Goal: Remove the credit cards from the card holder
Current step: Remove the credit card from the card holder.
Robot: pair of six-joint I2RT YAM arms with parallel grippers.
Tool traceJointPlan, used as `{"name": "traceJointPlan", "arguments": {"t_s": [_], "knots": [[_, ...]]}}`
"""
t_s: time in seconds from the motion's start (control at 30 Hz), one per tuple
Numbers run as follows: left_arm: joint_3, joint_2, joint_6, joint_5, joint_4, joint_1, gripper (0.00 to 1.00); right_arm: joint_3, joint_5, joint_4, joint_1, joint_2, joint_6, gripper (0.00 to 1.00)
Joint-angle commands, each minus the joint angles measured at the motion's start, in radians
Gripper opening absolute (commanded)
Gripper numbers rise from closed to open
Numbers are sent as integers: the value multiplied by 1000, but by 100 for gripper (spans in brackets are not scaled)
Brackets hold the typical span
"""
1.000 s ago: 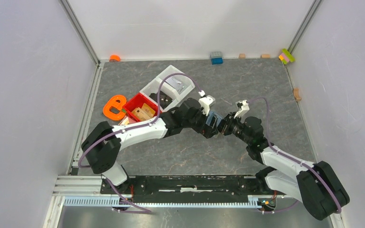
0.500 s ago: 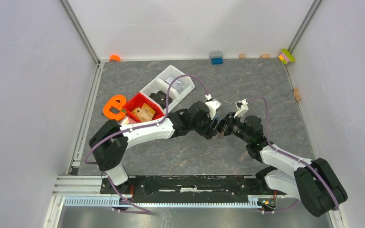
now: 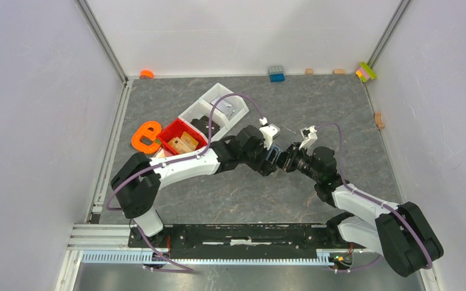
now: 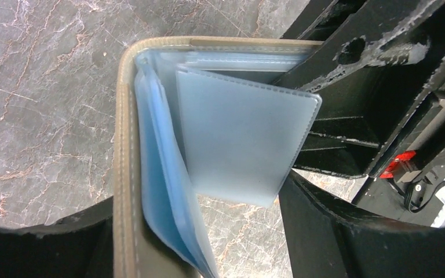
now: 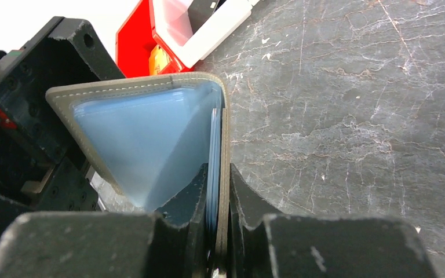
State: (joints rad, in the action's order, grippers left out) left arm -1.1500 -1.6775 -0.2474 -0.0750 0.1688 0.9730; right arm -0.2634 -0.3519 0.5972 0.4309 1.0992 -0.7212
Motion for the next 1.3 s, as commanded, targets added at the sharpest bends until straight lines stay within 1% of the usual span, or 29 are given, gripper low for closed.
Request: {"name": "traceJointPlan", "arguments": {"t_s": [0.0,0.13,0.27,0.43,0.6,0.67,0.87,1.0,1.17,1.27], "knots": [[17,59,-32,-74,-64,-43,74,-43,-32,50,-2,4,9,0],[35,58,-63,-137,-91,-82,70,-41,-38,57,-3,5,6,0],[38,52,-80,-169,-97,-103,67,-41,-41,62,-1,7,5,0],[49,57,-110,-164,-101,-130,63,-41,-42,63,-2,9,6,0],[77,59,-172,-171,-116,-192,57,-41,-45,63,-2,11,6,0],[92,65,-193,-186,-134,-214,56,-43,-47,64,-1,13,7,0],[122,86,-215,-222,-164,-239,57,-44,-53,65,-2,21,5,0],[150,95,-254,-265,-229,-264,56,-45,-55,67,-2,22,5,0],[235,136,-334,-357,-372,-324,56,-50,-45,49,-4,25,12,0],[240,141,-337,-370,-376,-332,58,-51,-46,49,-4,28,11,0]]}}
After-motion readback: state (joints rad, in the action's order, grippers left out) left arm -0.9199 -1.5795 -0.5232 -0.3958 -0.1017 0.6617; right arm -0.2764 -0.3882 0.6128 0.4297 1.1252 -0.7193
